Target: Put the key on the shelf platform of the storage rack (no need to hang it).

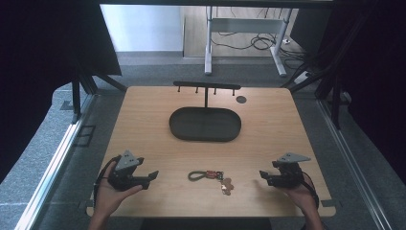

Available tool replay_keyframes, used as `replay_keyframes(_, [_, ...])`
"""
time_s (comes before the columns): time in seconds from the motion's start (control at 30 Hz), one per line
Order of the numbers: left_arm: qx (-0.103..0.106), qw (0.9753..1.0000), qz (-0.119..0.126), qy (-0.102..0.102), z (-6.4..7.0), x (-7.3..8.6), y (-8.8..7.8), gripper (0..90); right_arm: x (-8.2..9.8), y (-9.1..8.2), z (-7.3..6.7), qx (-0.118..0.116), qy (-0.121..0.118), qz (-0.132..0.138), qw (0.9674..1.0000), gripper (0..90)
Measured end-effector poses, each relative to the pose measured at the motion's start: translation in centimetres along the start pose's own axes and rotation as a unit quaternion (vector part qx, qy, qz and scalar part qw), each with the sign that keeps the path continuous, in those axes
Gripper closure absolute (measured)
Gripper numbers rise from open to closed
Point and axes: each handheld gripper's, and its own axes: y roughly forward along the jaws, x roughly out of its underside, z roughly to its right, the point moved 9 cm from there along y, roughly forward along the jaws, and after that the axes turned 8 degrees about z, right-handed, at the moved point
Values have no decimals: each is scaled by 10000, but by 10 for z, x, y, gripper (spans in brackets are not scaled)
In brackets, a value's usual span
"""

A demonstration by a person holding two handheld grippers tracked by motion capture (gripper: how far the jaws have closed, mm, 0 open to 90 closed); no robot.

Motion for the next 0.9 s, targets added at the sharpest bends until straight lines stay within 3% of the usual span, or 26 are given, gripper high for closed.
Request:
replay_keyframes(0.2, [-8,10000,-9,63,3,-2,-1,263,-2,-2,-2,-19,-22,-35,10000,315])
replay_keyframes(0.4, [30,9999,8,148,9,-9,-2,263,-18,-14,-1,-115,-179,7,9998,332])
replay_keyframes(0.5, [84,9997,-8,208,13,-11,0,263,-27,-16,-4,-323,-188,11,9993,339])
replay_keyframes(0.7, [126,9997,4,211,16,-10,1,263,-47,-13,-26,-810,-287,-68,9963,346])
replay_keyframes(0.9, [127,9997,29,196,15,-10,0,263,-66,-1,-50,-1086,-457,-277,9926,364])
